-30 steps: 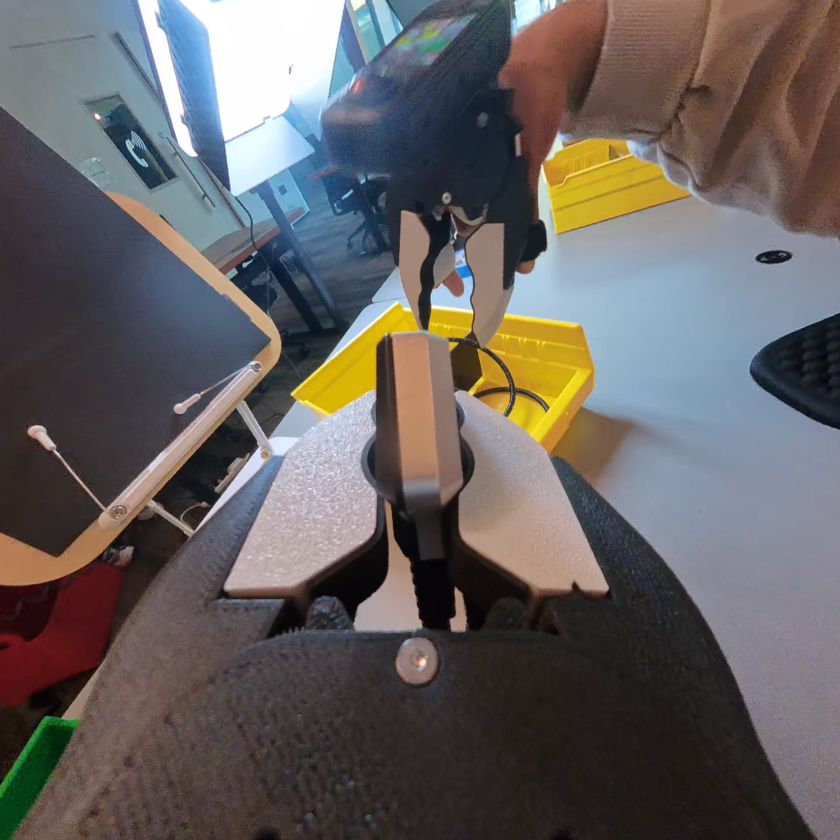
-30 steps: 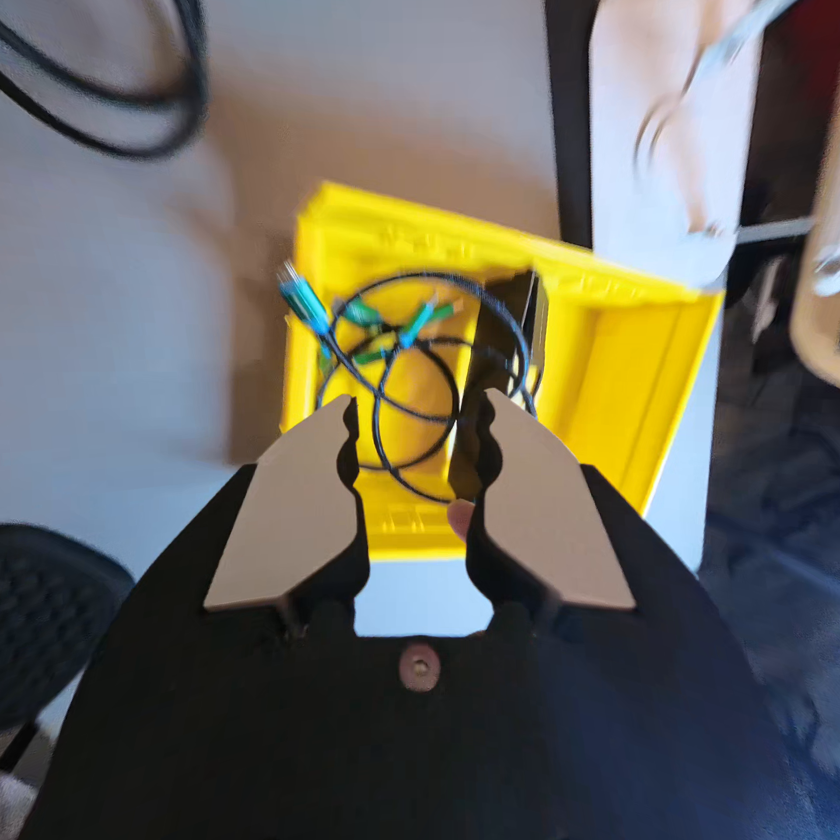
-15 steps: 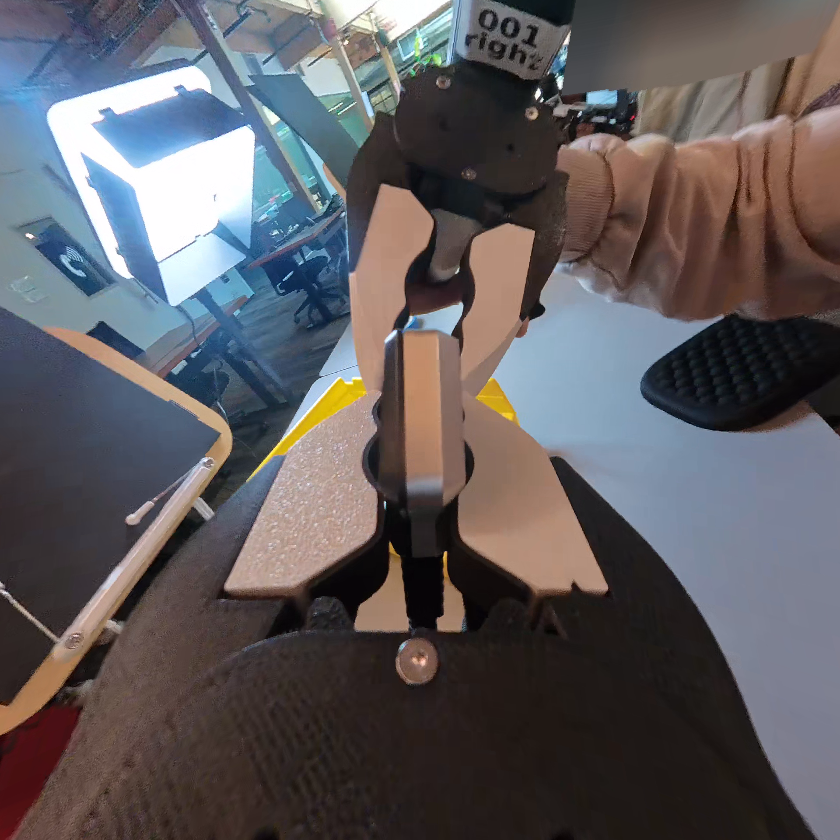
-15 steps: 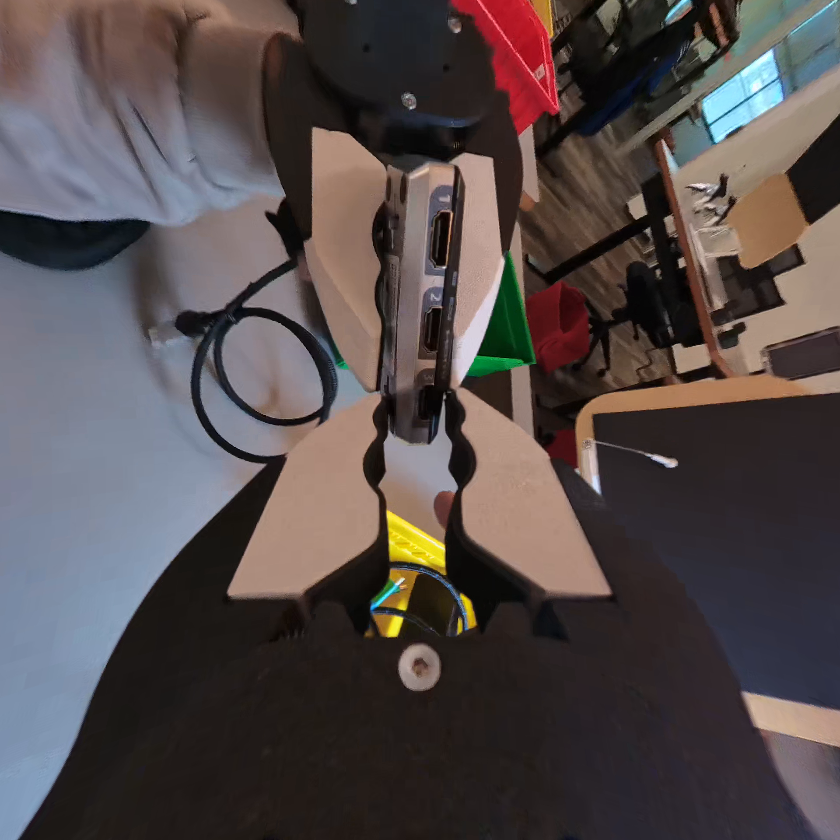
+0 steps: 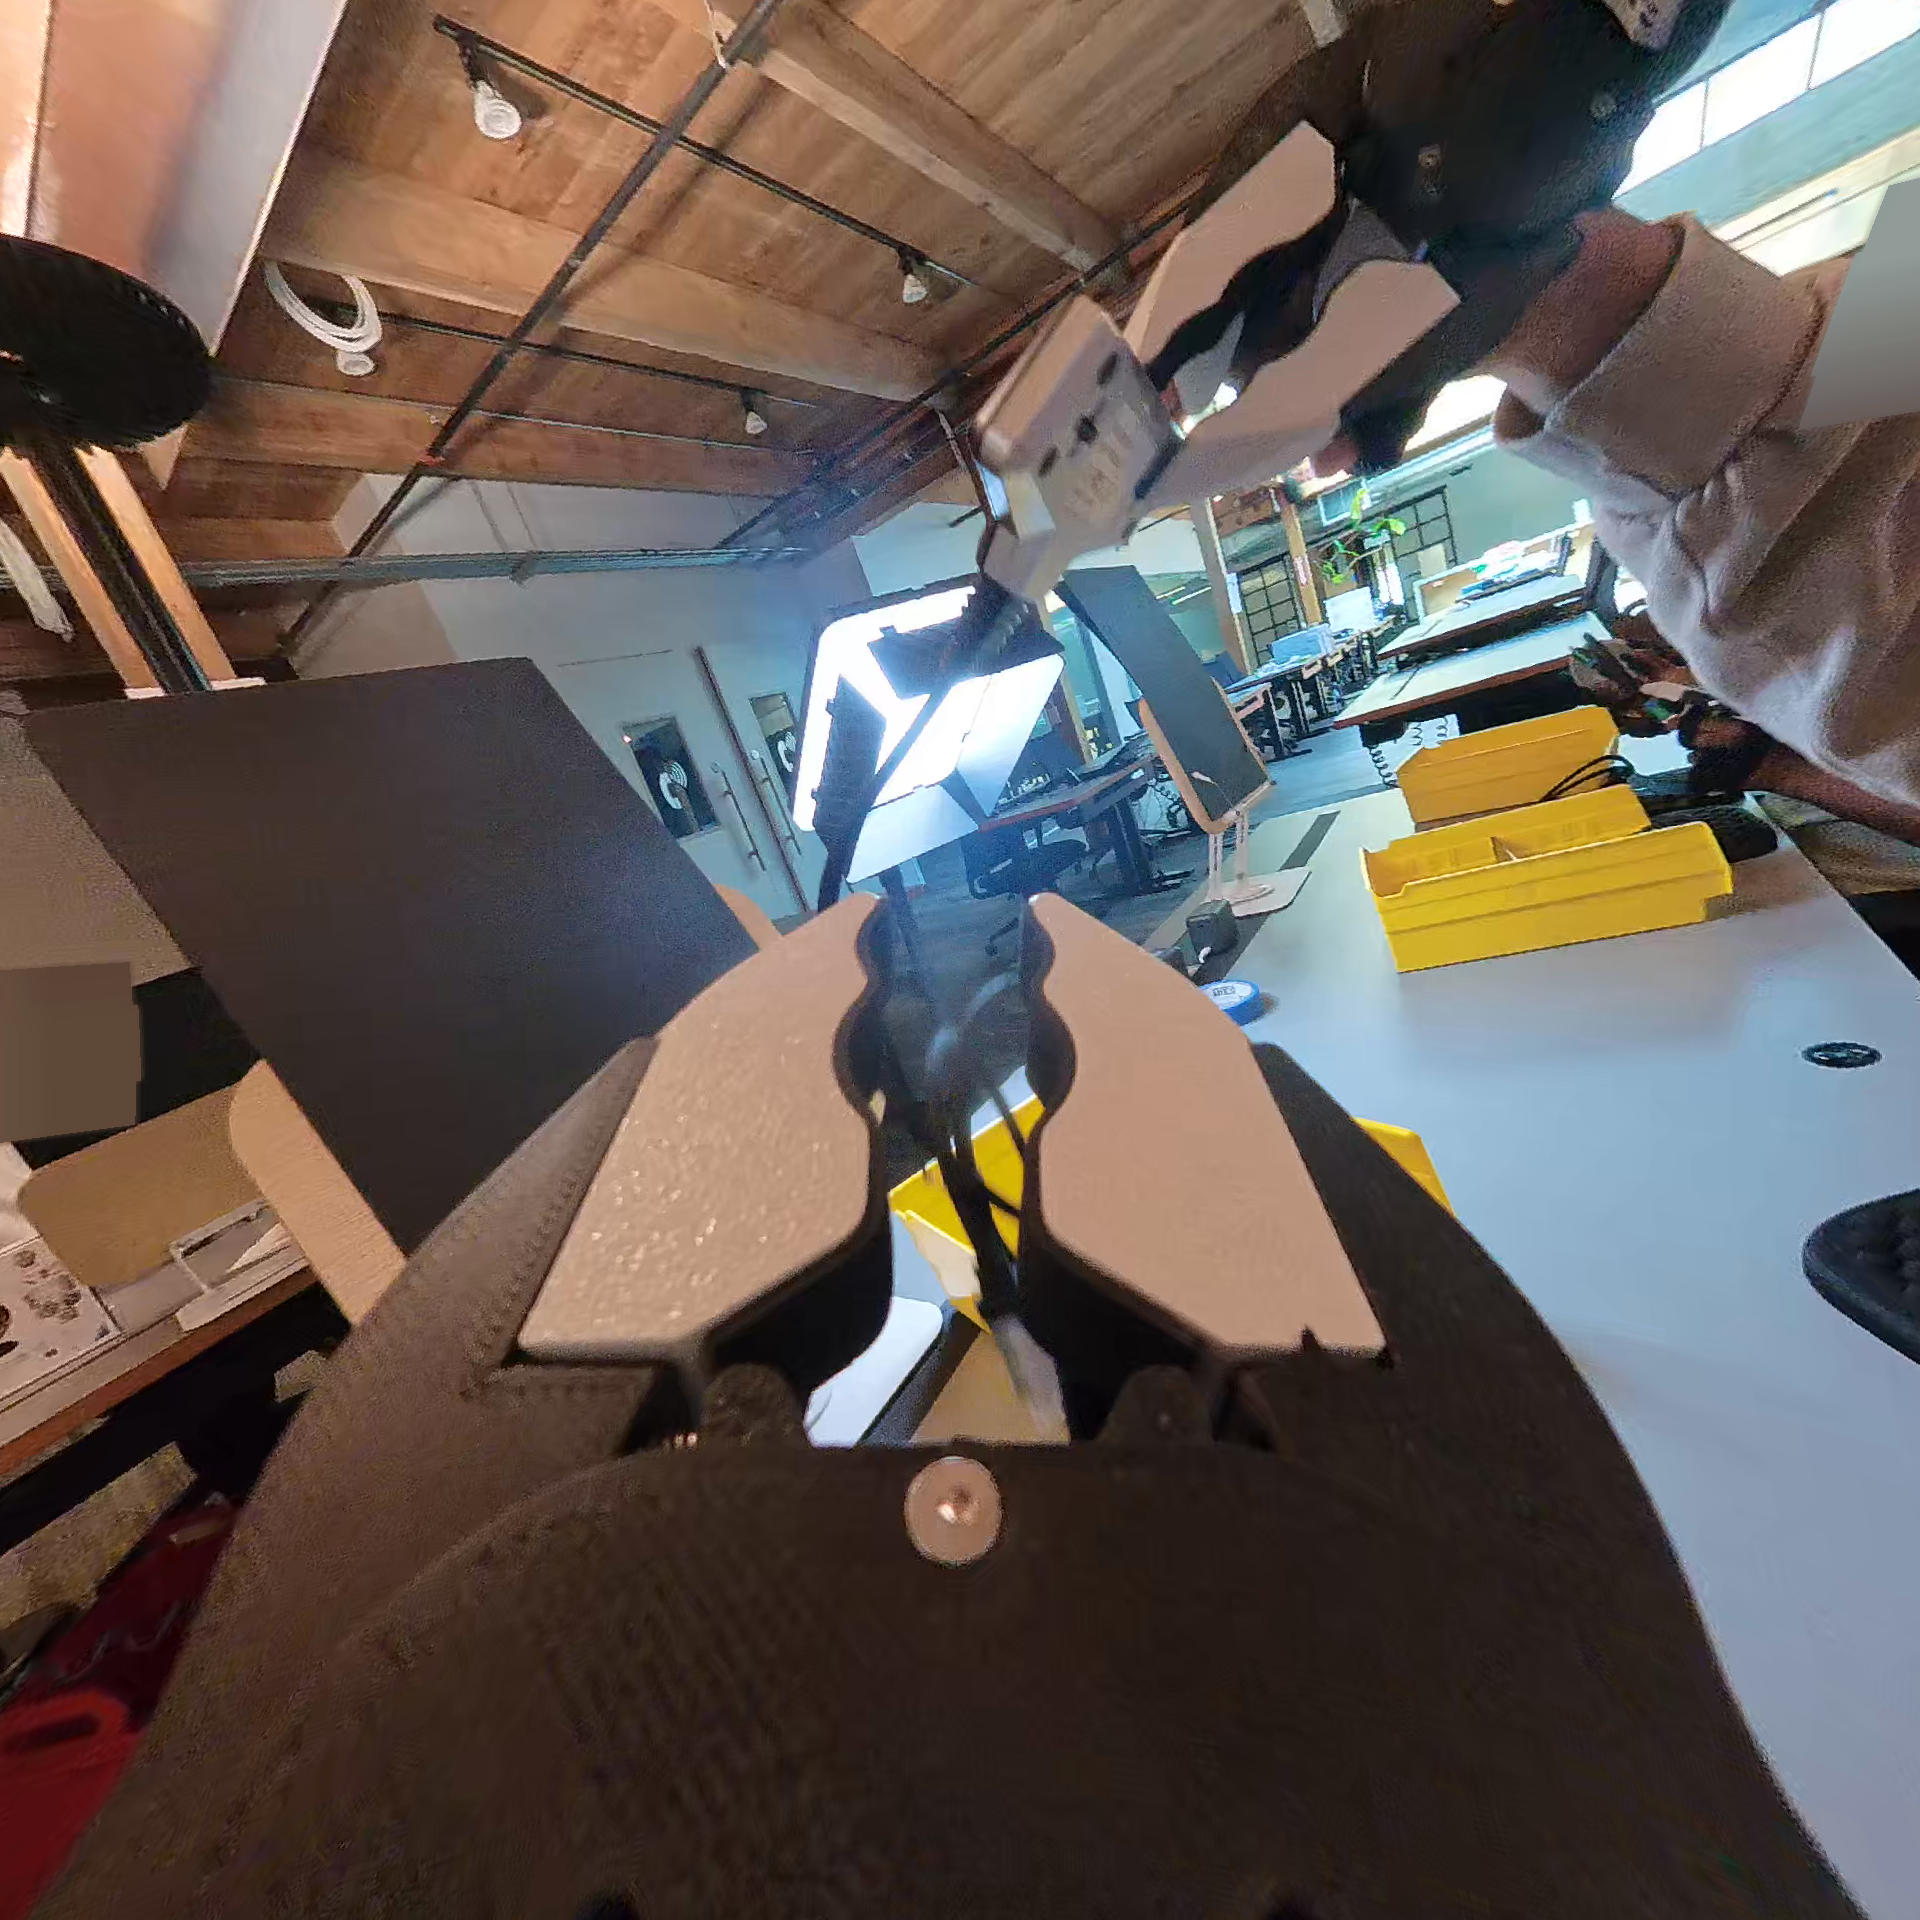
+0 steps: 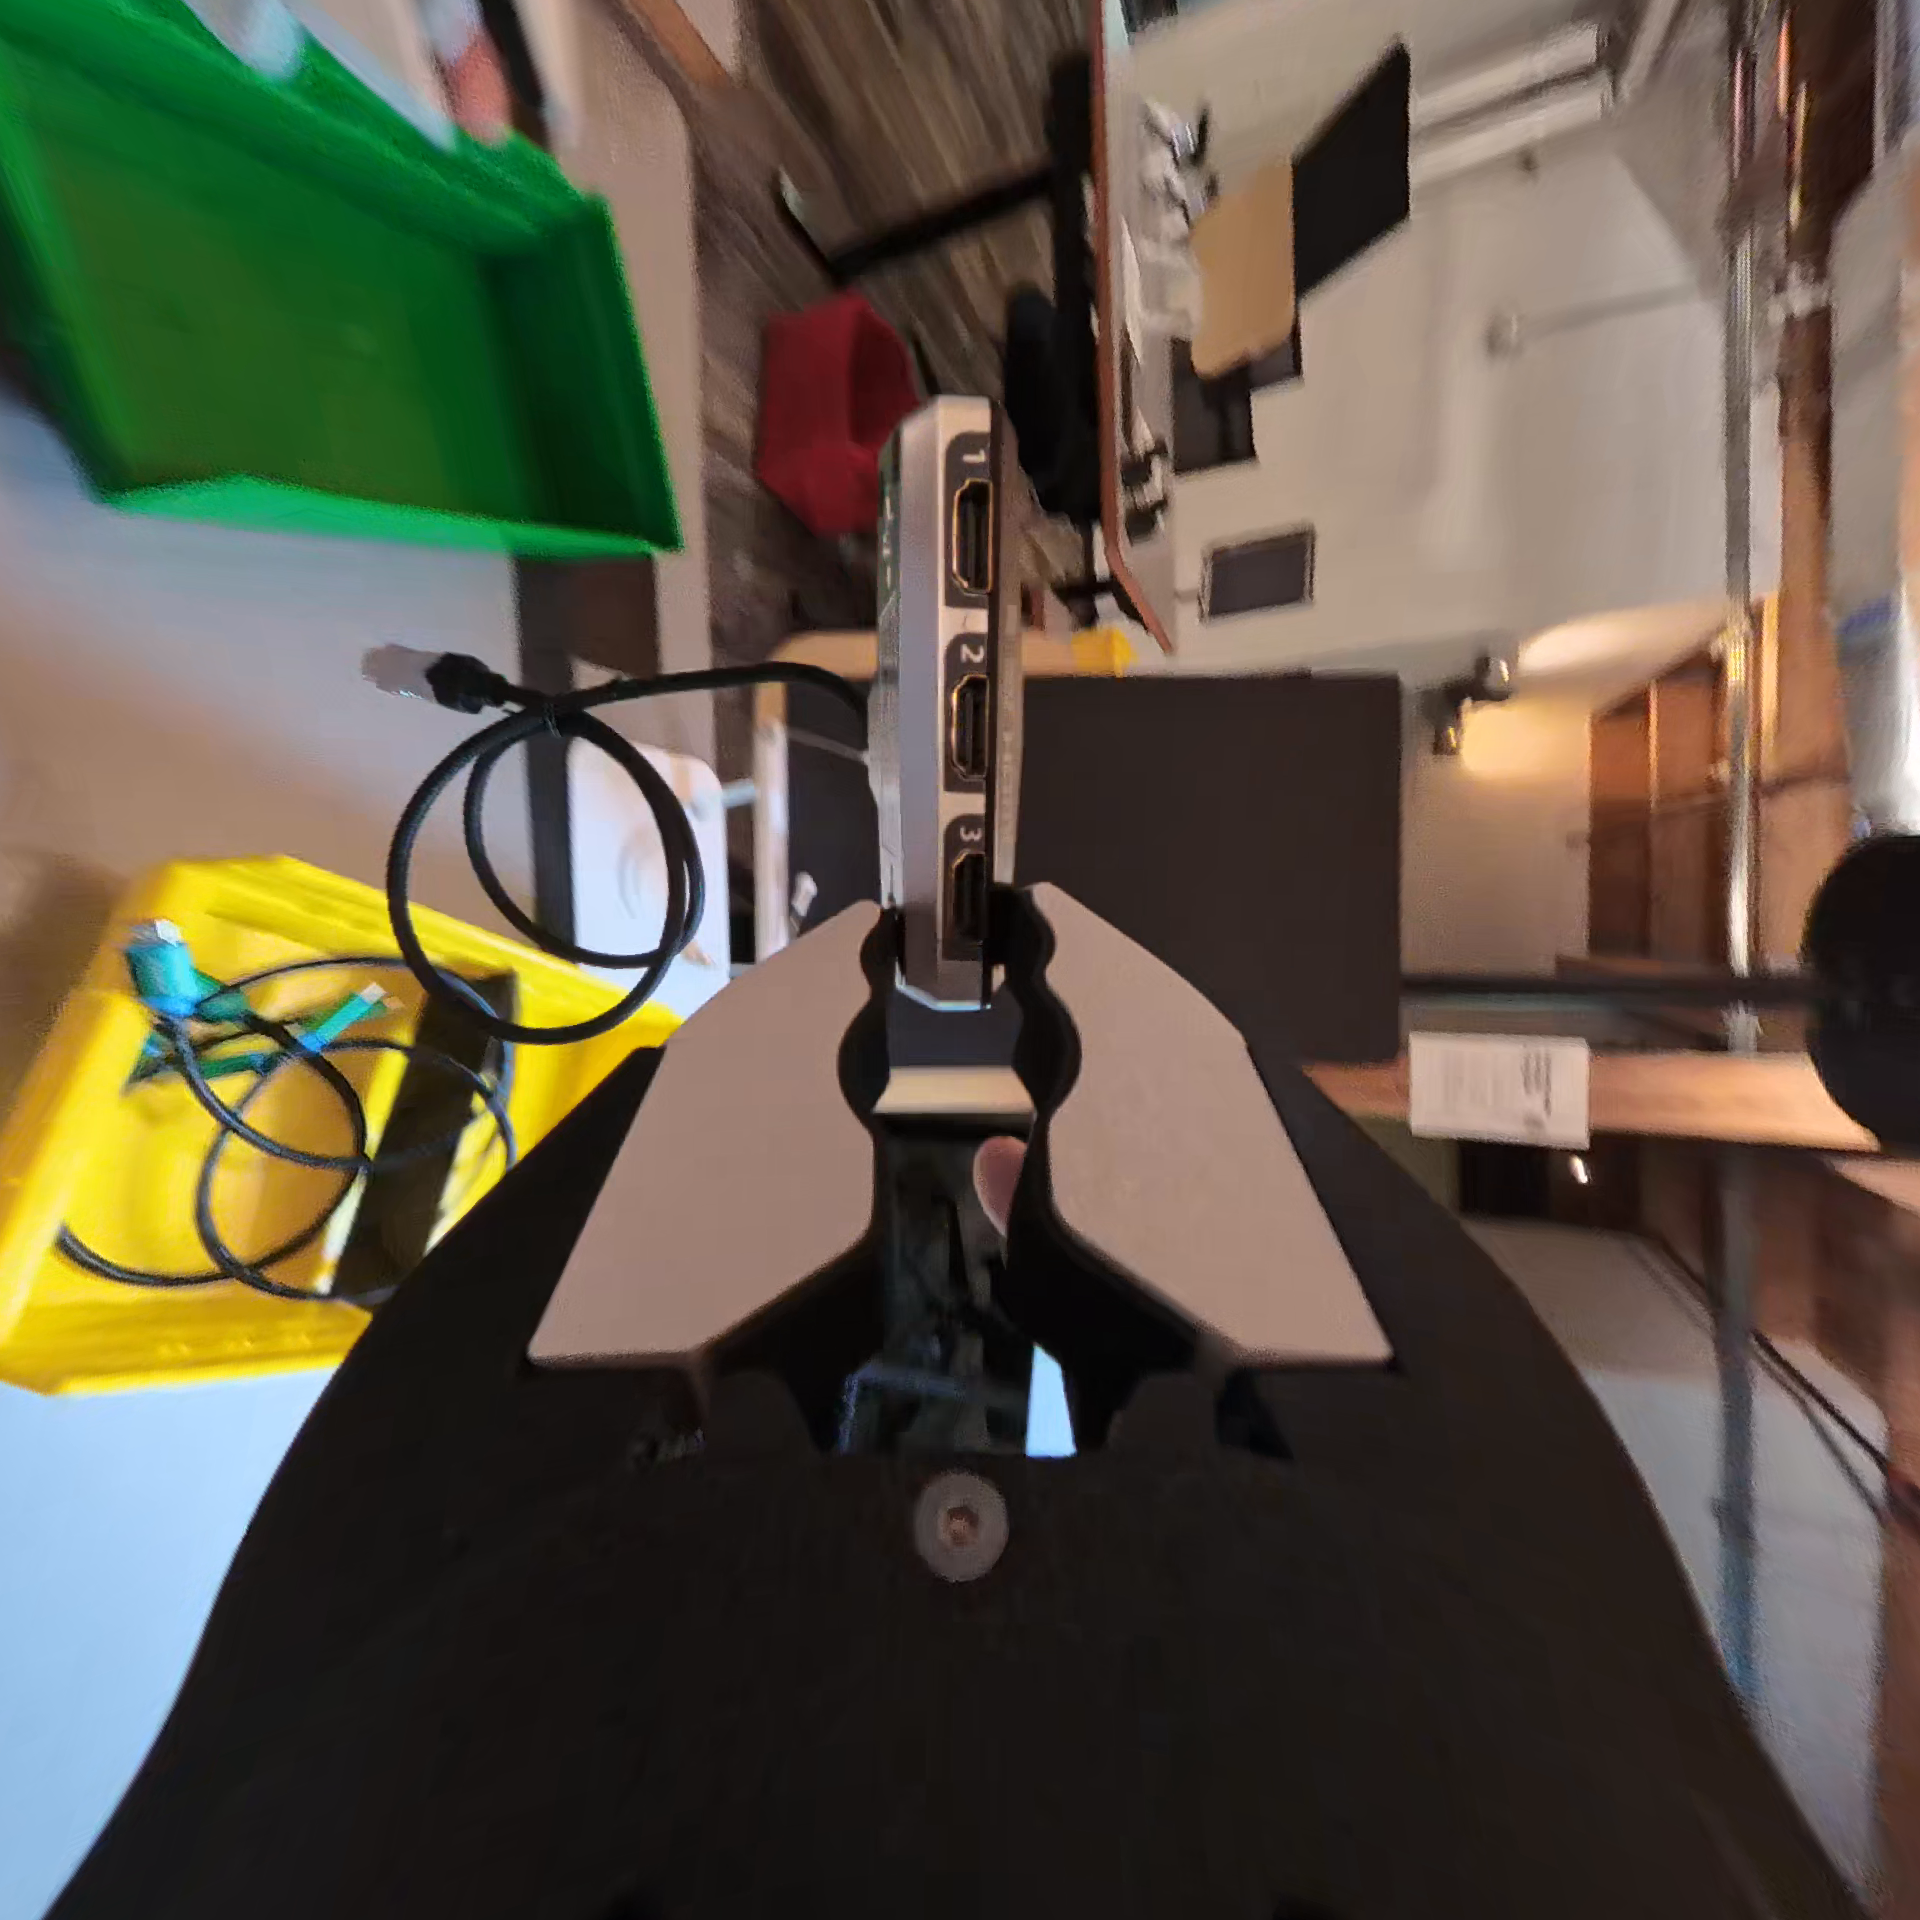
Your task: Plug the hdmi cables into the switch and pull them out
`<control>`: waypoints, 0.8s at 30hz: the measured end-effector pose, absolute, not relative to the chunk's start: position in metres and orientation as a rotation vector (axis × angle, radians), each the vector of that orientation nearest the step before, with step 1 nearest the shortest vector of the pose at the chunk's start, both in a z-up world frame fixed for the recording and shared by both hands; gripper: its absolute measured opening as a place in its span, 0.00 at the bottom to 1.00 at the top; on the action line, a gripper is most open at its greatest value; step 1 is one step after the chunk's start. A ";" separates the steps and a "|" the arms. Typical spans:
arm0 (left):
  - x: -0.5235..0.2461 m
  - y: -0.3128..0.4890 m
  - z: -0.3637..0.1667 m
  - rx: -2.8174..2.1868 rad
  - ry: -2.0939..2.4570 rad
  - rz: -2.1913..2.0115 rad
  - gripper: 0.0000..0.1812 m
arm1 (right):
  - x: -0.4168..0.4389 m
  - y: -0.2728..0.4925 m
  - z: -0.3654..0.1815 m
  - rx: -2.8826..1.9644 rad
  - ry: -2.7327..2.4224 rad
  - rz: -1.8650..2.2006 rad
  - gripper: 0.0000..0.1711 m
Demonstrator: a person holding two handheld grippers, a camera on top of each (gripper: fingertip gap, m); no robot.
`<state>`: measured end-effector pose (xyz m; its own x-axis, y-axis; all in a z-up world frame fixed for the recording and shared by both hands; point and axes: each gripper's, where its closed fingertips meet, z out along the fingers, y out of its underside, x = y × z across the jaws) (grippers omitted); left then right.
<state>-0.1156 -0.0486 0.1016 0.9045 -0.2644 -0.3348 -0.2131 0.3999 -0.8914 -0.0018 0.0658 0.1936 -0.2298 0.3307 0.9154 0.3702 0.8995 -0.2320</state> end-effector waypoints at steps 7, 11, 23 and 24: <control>-0.120 -0.042 0.096 -1.215 0.433 -0.027 0.00 | 0.002 0.183 0.161 -0.767 -1.715 -0.273 0.12; -0.120 -0.033 0.088 -1.250 0.435 -0.014 0.00 | -0.007 0.253 0.078 -0.889 -1.700 -0.333 0.12; -0.108 -0.001 0.047 -1.391 0.545 0.002 0.00 | -0.039 0.306 -0.094 -1.291 -1.848 0.096 0.16; -0.106 0.001 0.045 -1.400 0.557 0.006 0.00 | -0.037 0.300 -0.114 -1.361 -1.934 0.113 0.06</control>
<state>-0.1057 0.0009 0.0446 0.8723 -0.3173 -0.3720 -0.3253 0.1914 -0.9260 -0.0369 0.2995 -0.1136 -0.1486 0.8386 0.5240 0.7720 0.4295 -0.4685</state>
